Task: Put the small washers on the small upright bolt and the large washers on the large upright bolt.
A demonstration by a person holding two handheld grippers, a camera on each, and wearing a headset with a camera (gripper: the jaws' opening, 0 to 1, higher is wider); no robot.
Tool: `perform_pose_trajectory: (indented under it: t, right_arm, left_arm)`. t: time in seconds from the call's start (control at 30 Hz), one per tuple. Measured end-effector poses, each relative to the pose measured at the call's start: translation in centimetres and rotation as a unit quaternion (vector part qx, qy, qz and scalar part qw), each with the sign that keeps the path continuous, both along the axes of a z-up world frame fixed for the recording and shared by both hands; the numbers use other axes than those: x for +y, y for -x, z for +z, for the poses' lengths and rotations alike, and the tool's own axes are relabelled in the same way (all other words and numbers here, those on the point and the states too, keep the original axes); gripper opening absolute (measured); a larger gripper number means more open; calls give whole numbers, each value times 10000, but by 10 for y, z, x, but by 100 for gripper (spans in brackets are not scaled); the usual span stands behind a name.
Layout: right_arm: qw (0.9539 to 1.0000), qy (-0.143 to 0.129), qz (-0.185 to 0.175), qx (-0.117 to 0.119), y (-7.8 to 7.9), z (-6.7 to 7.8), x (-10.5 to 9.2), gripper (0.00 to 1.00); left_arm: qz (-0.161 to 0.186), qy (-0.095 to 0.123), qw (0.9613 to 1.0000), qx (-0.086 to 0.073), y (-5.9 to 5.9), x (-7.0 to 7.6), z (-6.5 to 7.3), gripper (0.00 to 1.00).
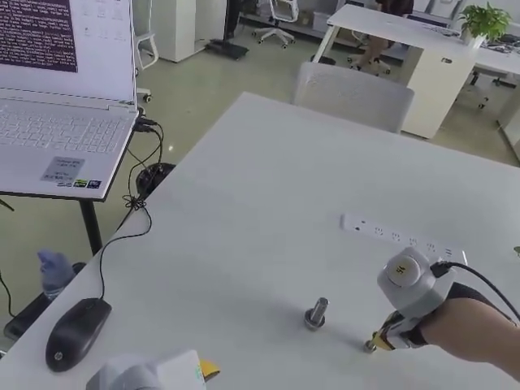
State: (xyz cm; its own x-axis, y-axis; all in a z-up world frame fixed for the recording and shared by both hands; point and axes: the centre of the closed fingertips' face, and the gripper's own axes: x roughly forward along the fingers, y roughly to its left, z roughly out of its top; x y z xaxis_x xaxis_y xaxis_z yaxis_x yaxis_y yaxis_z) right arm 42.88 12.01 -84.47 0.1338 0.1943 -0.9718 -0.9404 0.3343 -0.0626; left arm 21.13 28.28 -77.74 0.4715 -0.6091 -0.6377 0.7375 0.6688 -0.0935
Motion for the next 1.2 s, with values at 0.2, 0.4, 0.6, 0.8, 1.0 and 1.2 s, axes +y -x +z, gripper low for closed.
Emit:
perform_pose_trajectory:
  t: [0.2,0.4,0.6,0.8,1.0,1.2]
  right_arm:
    - [10000,20,4,32,-1,-5,0,14]
    - [10000,51,26,67,-2,-11,-1,14]
    - [9999,75,25,92,0,-15,-2,14]
    - [9999,78,55,62,-1,-18,-2,14]
    - [9999,104,49,71,-1,-22,-2,14]
    - [9999,79,19,85,-2,-23,0,14]
  left_arm:
    - [52,8,10000,-14,-3,1,0,78]
    - [144,19,9999,-19,-7,4,0,79]
    - [212,49,9997,-54,-10,5,2,79]
    - [200,38,9998,-29,-8,4,1,79]
    - [198,16,9998,36,-5,5,-3,78]
    - [172,18,9998,65,-4,4,-4,78]
